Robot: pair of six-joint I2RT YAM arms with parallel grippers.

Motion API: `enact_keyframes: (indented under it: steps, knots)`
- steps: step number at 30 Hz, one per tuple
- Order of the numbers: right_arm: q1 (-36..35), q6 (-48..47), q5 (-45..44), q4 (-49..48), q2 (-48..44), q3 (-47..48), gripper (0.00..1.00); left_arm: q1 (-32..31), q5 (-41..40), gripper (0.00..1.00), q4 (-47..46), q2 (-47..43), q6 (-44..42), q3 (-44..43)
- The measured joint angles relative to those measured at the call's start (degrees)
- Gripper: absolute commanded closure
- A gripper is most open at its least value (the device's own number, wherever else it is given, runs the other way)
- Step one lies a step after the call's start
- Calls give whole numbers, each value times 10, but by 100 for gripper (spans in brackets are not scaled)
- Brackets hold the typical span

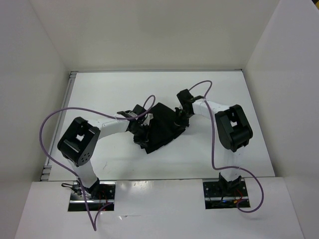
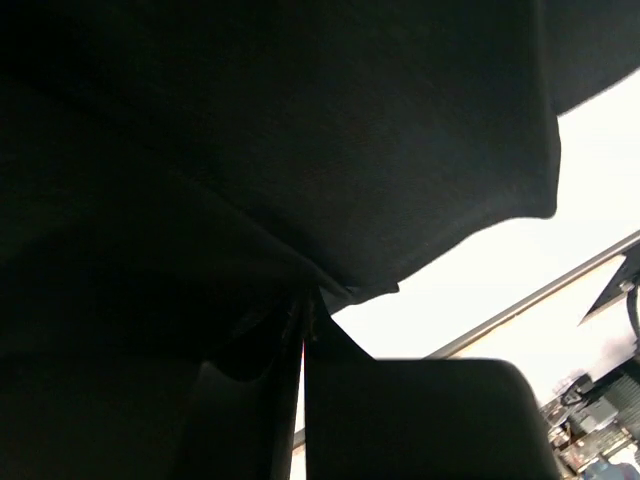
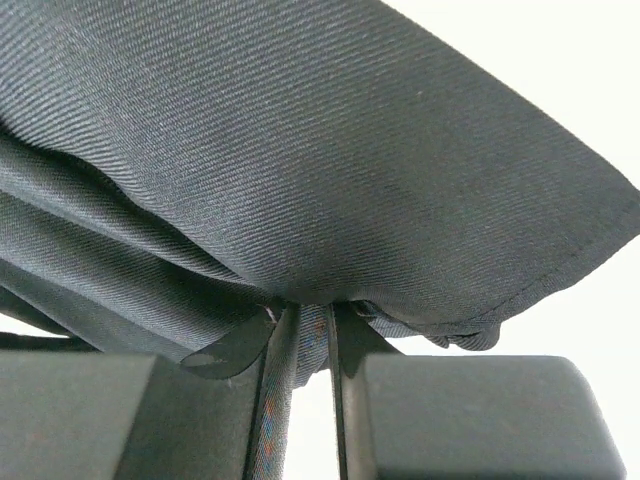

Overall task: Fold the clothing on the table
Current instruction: Fold the skirt

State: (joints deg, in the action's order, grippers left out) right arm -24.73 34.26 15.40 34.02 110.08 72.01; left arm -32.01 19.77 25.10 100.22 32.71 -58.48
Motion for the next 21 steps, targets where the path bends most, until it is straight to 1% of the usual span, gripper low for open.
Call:
enact_keyframes:
  steps: [4, 5, 6, 7, 8, 9, 10, 11, 12, 14, 16, 18, 19, 21]
  knots:
    - [0, -1, -23, 15, -5, 16, 79, -12, -2, 96, 6, 0, -8, -3]
    - [0, -2, -31, 24, -10, 24, 77, -13, -4, 94, 15, -1, -10, -9]
    - [0, -2, -41, 34, -20, 34, 75, -13, -8, 87, 26, -6, -12, -17]
    - [0, -3, -51, 42, -32, 46, 66, -13, -13, 79, 36, -14, -14, -27]
    - [0, -4, -63, 48, -49, 57, 61, -13, -19, 67, 46, -26, -16, -38]
    - [0, -4, -74, 51, -68, 67, 57, -13, -27, 49, 59, -43, -19, -54]
    - [0, -5, -87, 54, -92, 78, 48, -13, -36, 46, 70, -63, -24, -74]
    - [1, -6, -97, 55, -116, 85, 46, -13, -44, 43, 75, -86, -25, -96]
    - [3, -7, -106, 55, -144, 90, 46, -12, -52, 40, 75, -110, -26, -119]
    - [12, -9, -115, 56, -200, 91, 41, -5, -66, 31, 68, -161, -27, -158]
    - [31, -11, -118, 56, -244, 90, 36, 4, -81, 25, 57, -209, -26, -179]
    - [61, -16, -120, 56, -279, 79, 32, 16, -98, 17, 52, -251, -26, -187]
    - [75, -18, -122, 55, -294, 69, 27, 22, -108, 15, 51, -266, -24, -187]
    - [104, -22, -124, 56, -319, 42, 23, 29, -123, 15, 50, -286, -23, -179]
